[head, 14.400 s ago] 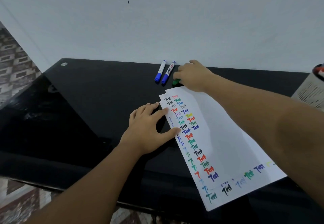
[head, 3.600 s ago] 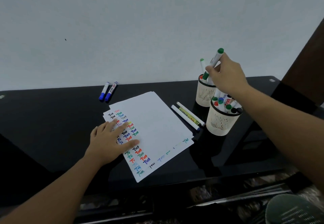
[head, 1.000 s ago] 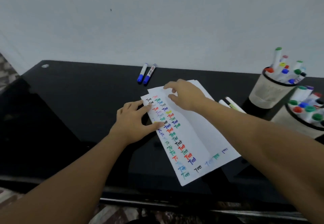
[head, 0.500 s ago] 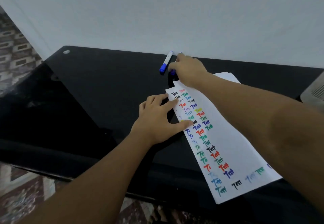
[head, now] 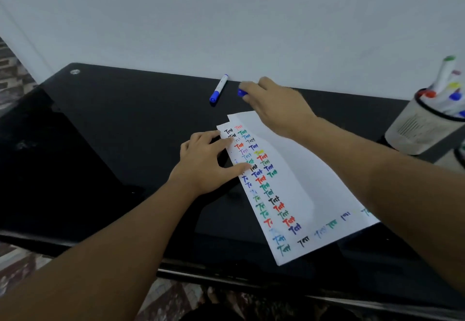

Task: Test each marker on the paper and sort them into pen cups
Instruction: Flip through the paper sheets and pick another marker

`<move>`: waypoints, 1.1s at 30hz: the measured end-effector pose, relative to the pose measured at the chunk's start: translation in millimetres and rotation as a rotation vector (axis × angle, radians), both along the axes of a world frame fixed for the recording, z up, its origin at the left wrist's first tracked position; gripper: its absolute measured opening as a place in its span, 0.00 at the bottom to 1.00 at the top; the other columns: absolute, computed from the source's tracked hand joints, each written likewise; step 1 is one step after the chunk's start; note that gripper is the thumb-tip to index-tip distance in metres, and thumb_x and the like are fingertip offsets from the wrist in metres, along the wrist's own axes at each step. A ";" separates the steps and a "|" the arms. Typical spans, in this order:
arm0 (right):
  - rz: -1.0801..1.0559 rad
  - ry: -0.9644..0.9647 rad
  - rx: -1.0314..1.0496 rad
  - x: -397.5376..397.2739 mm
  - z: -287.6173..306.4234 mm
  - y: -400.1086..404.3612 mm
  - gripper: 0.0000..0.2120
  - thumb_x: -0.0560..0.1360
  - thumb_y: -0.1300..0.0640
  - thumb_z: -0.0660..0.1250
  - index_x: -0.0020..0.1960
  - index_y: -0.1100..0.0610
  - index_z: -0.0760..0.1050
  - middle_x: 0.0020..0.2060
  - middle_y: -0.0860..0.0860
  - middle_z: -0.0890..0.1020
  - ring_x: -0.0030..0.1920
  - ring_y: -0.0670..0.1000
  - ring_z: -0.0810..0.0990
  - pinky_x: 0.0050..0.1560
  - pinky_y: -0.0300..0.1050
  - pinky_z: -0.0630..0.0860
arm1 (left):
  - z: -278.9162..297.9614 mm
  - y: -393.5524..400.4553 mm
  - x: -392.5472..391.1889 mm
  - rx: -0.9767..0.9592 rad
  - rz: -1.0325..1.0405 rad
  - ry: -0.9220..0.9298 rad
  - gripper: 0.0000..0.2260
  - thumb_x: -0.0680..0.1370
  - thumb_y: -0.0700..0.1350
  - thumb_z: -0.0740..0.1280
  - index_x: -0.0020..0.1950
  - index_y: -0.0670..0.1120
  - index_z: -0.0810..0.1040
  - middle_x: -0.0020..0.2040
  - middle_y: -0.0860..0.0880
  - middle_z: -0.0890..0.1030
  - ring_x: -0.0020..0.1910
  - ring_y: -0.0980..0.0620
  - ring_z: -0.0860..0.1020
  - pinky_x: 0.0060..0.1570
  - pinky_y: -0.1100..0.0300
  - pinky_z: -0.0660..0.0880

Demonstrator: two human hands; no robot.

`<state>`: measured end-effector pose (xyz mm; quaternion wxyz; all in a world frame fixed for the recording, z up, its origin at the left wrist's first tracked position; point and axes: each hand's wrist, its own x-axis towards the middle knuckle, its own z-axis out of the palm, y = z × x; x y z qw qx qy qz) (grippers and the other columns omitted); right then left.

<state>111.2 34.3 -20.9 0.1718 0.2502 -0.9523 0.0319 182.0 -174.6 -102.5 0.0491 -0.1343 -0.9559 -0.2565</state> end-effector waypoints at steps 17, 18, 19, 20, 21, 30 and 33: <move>-0.019 -0.312 0.110 84.6 -30.7 15.9 0.19 0.86 0.40 0.50 0.72 0.43 0.70 0.48 0.46 0.80 0.43 0.47 0.75 0.34 0.42 0.64 | 2.0 6.4 11.5 -0.054 -0.234 0.400 0.19 0.82 0.56 0.65 0.71 0.50 0.78 0.57 0.52 0.81 0.57 0.50 0.75 0.55 0.50 0.75; -0.022 -0.324 0.101 84.4 -31.3 15.9 0.19 0.86 0.39 0.50 0.71 0.43 0.70 0.49 0.47 0.81 0.43 0.47 0.76 0.35 0.42 0.66 | 1.3 6.0 10.8 -0.053 -0.242 0.413 0.18 0.82 0.54 0.66 0.70 0.49 0.78 0.57 0.51 0.81 0.57 0.50 0.75 0.55 0.51 0.75; -0.024 -0.335 0.088 84.2 -31.7 16.1 0.19 0.86 0.39 0.51 0.70 0.44 0.71 0.50 0.47 0.82 0.43 0.47 0.77 0.36 0.42 0.68 | 0.6 5.4 10.3 -0.054 -0.247 0.418 0.17 0.82 0.53 0.66 0.68 0.49 0.80 0.56 0.51 0.82 0.56 0.50 0.76 0.54 0.51 0.75; -0.025 -0.347 0.071 84.7 -31.9 16.3 0.18 0.86 0.39 0.52 0.66 0.45 0.72 0.49 0.47 0.82 0.43 0.47 0.78 0.37 0.43 0.70 | 0.0 5.0 10.0 -0.055 -0.250 0.416 0.15 0.82 0.51 0.67 0.67 0.48 0.81 0.56 0.51 0.82 0.56 0.50 0.76 0.54 0.51 0.75; -0.027 -0.358 0.054 85.3 -31.7 16.2 0.17 0.85 0.39 0.52 0.63 0.46 0.73 0.48 0.47 0.83 0.42 0.47 0.78 0.38 0.44 0.72 | -0.3 4.7 9.4 -0.058 -0.252 0.409 0.14 0.82 0.51 0.67 0.65 0.47 0.81 0.56 0.50 0.82 0.56 0.50 0.76 0.54 0.50 0.75; -0.055 -0.558 -0.246 99.4 -26.5 28.5 0.11 0.86 0.54 0.59 0.63 0.45 0.57 0.47 0.44 0.78 0.43 0.49 0.81 0.37 0.41 0.76 | 1.7 2.7 7.5 -0.041 -0.216 0.314 0.11 0.82 0.48 0.66 0.62 0.47 0.81 0.58 0.51 0.80 0.59 0.52 0.73 0.58 0.55 0.74; -0.086 -0.474 -0.121 102.0 -23.1 41.9 0.10 0.85 0.60 0.59 0.60 0.45 0.69 0.57 0.49 0.76 0.53 0.52 0.79 0.53 0.46 0.78 | 0.4 1.0 6.7 -0.045 -0.212 0.290 0.10 0.82 0.50 0.67 0.60 0.48 0.81 0.57 0.53 0.80 0.59 0.53 0.72 0.58 0.54 0.74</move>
